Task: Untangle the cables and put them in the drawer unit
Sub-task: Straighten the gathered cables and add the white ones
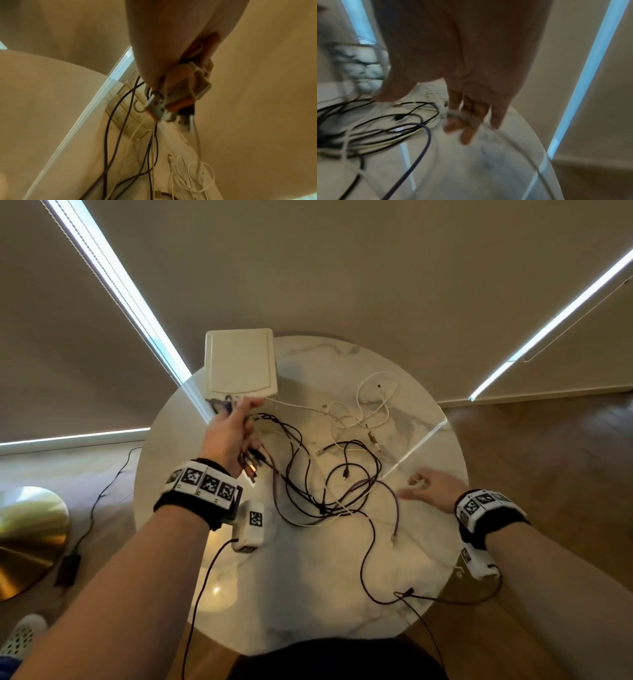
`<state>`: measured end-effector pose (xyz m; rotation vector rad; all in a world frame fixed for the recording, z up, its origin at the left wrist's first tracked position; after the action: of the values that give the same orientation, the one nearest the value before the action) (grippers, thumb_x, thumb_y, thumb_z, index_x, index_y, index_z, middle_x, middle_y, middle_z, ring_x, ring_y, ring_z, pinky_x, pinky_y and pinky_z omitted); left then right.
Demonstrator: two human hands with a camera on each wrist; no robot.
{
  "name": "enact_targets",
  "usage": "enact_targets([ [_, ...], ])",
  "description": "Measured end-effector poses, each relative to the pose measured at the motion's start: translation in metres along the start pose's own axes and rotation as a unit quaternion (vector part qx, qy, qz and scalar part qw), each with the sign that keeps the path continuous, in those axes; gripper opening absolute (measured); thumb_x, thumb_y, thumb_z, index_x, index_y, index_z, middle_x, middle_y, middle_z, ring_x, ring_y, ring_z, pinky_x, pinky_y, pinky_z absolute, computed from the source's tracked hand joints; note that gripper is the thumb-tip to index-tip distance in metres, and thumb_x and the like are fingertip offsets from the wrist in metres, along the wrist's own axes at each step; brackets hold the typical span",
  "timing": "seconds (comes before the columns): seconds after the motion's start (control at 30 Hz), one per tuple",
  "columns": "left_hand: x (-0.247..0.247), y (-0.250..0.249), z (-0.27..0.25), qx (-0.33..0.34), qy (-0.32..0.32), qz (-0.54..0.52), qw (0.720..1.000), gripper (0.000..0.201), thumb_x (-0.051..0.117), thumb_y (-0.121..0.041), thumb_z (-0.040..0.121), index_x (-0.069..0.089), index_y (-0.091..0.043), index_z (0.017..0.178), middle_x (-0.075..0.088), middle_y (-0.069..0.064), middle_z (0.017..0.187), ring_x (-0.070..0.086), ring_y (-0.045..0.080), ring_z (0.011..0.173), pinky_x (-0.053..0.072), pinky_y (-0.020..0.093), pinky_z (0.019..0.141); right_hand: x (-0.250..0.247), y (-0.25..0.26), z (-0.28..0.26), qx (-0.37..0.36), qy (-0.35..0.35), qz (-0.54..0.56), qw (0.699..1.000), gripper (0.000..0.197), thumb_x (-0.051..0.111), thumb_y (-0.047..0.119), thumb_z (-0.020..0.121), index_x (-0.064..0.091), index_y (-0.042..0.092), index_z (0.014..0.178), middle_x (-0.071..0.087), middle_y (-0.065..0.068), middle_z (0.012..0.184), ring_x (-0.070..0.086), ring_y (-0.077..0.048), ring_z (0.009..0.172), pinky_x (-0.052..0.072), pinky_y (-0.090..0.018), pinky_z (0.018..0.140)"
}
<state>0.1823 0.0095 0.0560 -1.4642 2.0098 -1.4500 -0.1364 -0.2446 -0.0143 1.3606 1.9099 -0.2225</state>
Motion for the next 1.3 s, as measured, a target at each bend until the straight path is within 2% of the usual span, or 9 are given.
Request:
enact_targets([
  [0.1,0.027,0.005,-0.009,-0.035,0.063,0.189,0.979,0.032,0.049,-0.033,0.109,0.068,-0.007,0.107,0.043,-0.003,0.066,0.039,0.008,0.045,0.041,0.023,0.045,0.008,0.039,0.008,-0.035,-0.002,-0.059,0.998,0.123,0.075,0.081,0.060,0.030,0.021,0.157,0.045,-0.011,0.154,0.047,-0.027,0.138,0.040,-0.045,0.114],
  [0.27,0.072,0.013,-0.043,-0.144,0.245,0.248,0.926,0.033,0.047,-0.033,0.109,0.056,-0.015,0.082,0.032,-0.002,0.059,0.029,0.010,0.040,0.030,0.025,0.043,-0.015,0.179,-0.018,-0.275,-0.063,0.087,0.956,0.127,0.088,0.059,0.065,0.000,0.052,0.156,0.014,0.002,0.169,0.021,-0.021,0.153,0.027,-0.046,0.121],
  [0.4,0.090,0.000,-0.065,-0.191,0.346,0.154,0.906,0.035,0.047,-0.033,0.105,0.051,-0.017,0.074,0.030,-0.004,0.051,0.023,0.008,0.035,0.025,0.021,0.036,-0.023,0.253,-0.039,-0.397,-0.035,0.238,0.886,0.054,0.071,0.026,0.086,0.056,0.036,0.137,0.038,-0.006,0.158,0.041,-0.026,0.142,0.045,-0.045,0.111],
  [0.47,0.087,-0.017,-0.062,-0.170,0.337,0.096,0.921,0.034,0.046,-0.032,0.106,0.053,-0.017,0.077,0.030,-0.006,0.051,0.020,0.008,0.036,0.024,0.021,0.037,-0.026,0.256,-0.038,-0.380,-0.024,0.328,0.864,0.021,0.065,0.036,0.088,0.073,0.024,0.103,0.070,-0.002,0.113,0.064,-0.018,0.106,0.053,-0.049,0.096],
  [0.6,0.071,-0.028,-0.041,-0.092,0.279,0.087,0.952,0.033,0.047,-0.032,0.109,0.062,-0.015,0.084,0.032,-0.005,0.056,0.027,0.008,0.039,0.030,0.022,0.042,-0.017,0.243,-0.038,-0.349,-0.070,0.231,0.906,0.025,0.064,0.049,0.095,0.063,0.028,0.081,0.061,0.004,0.057,0.060,-0.009,0.053,0.048,-0.029,0.060],
  [0.83,0.035,-0.023,0.000,-0.033,0.128,0.029,0.991,0.031,0.048,-0.028,0.109,0.067,-0.008,0.096,0.035,-0.006,0.056,0.028,0.007,0.041,0.032,0.019,0.042,0.024,0.179,-0.012,-0.231,-0.088,0.064,0.967,0.023,0.057,0.043,0.100,0.065,0.022,0.101,0.066,0.004,0.082,0.063,-0.020,0.077,0.052,-0.038,0.076],
  [0.97,0.026,-0.014,0.013,-0.013,0.065,0.013,0.998,0.033,0.051,-0.026,0.108,0.069,0.003,0.111,0.038,-0.004,0.059,0.033,0.008,0.046,0.036,0.020,0.045,0.042,0.148,-0.023,-0.211,-0.047,0.193,0.957,0.018,0.066,0.035,0.098,0.066,0.018,0.104,0.062,0.006,0.082,0.060,-0.015,0.073,0.045,-0.014,0.055],
  [1.13,0.030,-0.003,0.020,0.001,-0.007,-0.036,0.999,0.038,0.055,-0.025,0.107,0.067,0.007,0.122,0.042,-0.004,0.059,0.035,0.009,0.048,0.040,0.022,0.048,0.075,0.124,-0.024,-0.181,0.016,0.175,0.968,0.013,0.065,0.026,0.095,0.059,0.022,0.084,0.067,0.002,0.080,0.066,-0.011,0.072,0.049,-0.025,0.070],
  [1.3,0.036,-0.036,0.018,0.070,-0.021,-0.015,0.997,0.033,0.055,-0.026,0.106,0.068,0.001,0.121,0.045,-0.006,0.060,0.040,0.008,0.048,0.043,0.023,0.051,0.100,0.096,-0.023,-0.111,0.055,0.152,0.981,0.013,0.058,0.025,0.093,0.061,0.016,0.102,0.066,0.002,0.069,0.066,-0.015,0.060,0.055,-0.035,0.072],
])
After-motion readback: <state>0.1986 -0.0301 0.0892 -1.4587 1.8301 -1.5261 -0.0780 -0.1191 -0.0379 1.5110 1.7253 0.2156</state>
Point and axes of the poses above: each hand's wrist, its own z-axis towards the middle knuckle, its own x-axis out of the palm, y = z × x, the point moved 6 cm from there along z, towards the middle knuckle
